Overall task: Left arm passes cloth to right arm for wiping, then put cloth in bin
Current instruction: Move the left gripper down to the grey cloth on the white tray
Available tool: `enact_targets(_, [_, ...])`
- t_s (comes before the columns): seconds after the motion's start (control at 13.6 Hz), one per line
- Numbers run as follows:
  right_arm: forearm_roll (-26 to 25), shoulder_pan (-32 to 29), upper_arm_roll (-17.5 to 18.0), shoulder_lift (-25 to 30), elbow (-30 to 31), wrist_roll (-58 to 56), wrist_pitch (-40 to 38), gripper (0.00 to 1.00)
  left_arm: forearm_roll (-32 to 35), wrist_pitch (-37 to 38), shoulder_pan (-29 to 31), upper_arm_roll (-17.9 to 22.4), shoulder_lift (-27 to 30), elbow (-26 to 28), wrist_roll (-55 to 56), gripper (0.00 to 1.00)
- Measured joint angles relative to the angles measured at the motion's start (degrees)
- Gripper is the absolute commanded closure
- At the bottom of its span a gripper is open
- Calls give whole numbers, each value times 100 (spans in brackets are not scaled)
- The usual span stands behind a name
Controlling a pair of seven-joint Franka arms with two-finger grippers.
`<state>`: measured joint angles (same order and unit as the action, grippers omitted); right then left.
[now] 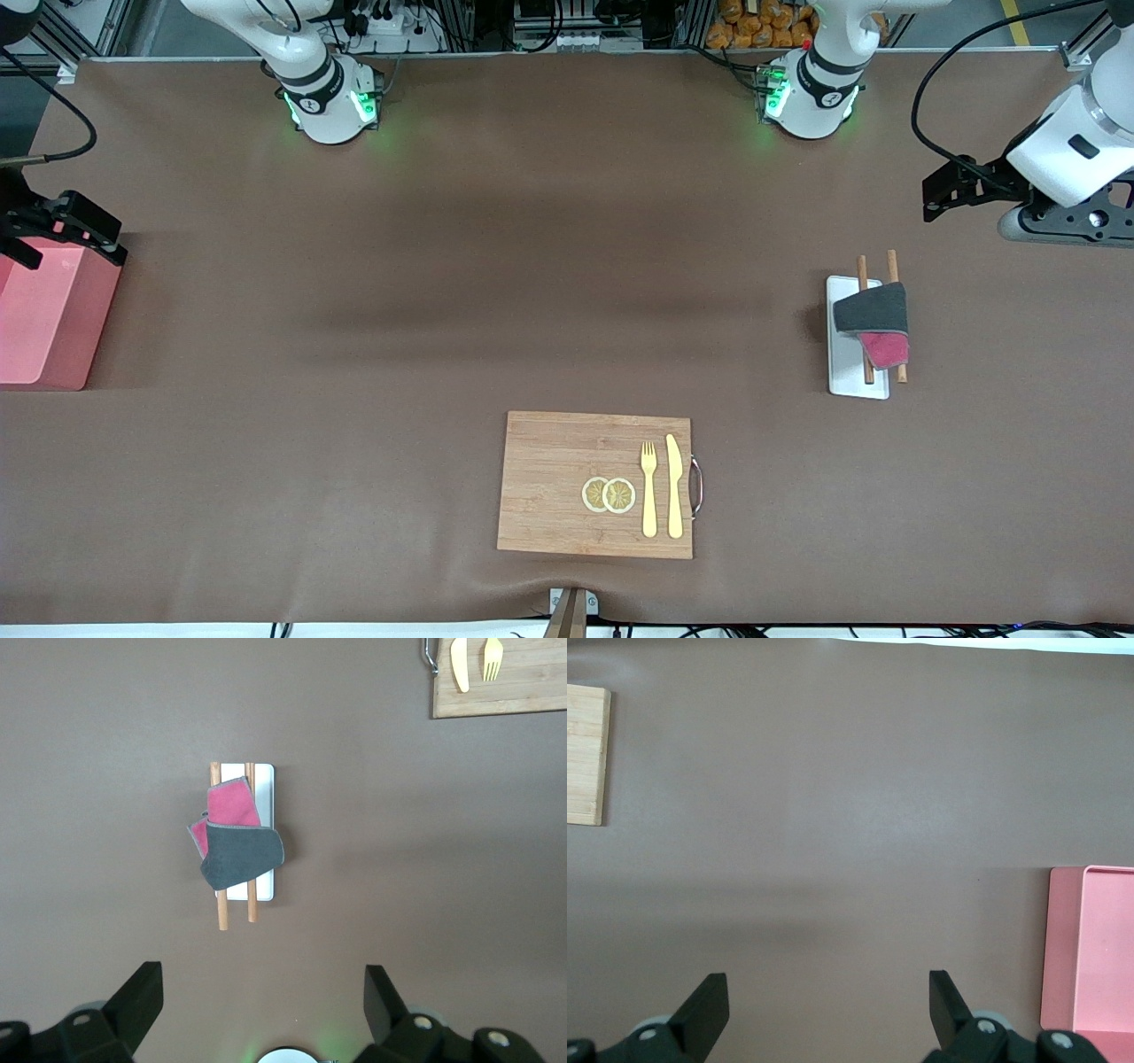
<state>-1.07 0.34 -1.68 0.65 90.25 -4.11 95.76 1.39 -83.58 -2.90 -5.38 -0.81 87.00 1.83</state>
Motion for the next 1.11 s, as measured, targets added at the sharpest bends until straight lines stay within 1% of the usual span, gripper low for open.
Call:
enact_targets(0.15, [0, -30, 17, -7, 1, 4, -1, 0, 0, 6, 1, -3, -1, 0, 0, 0])
enact_targets(0.37, [0, -170, 198, -20, 3, 4, -4, 0, 0, 42, -2, -3, -93, 29, 0, 0])
enact_targets(0.52, [0, -177, 229, -40, 7, 4, -6, 0, 0, -22, -14, -4, -401, 65, -1, 0])
enact_targets(0.74, [0, -183, 244, -58, 15, 4, -11, 0, 0, -608, -13, -5, -1205, -9, -36, 0])
enact_targets(0.89, [0, -193, 246, -67, 29, 4, -46, 0, -122, -914, 9, -5, -1690, -158, -522, 0])
enact_targets(1.03, [0, -200, 247, -72, 31, 4, -80, 0, -358, -998, 76, 13, -2015, -231, -1486, 0])
enact_targets(1.11, [0, -205, 248, -79, 35, 4, -84, 0, -424, -1002, 158, 21, -2165, -245, -2149, 0])
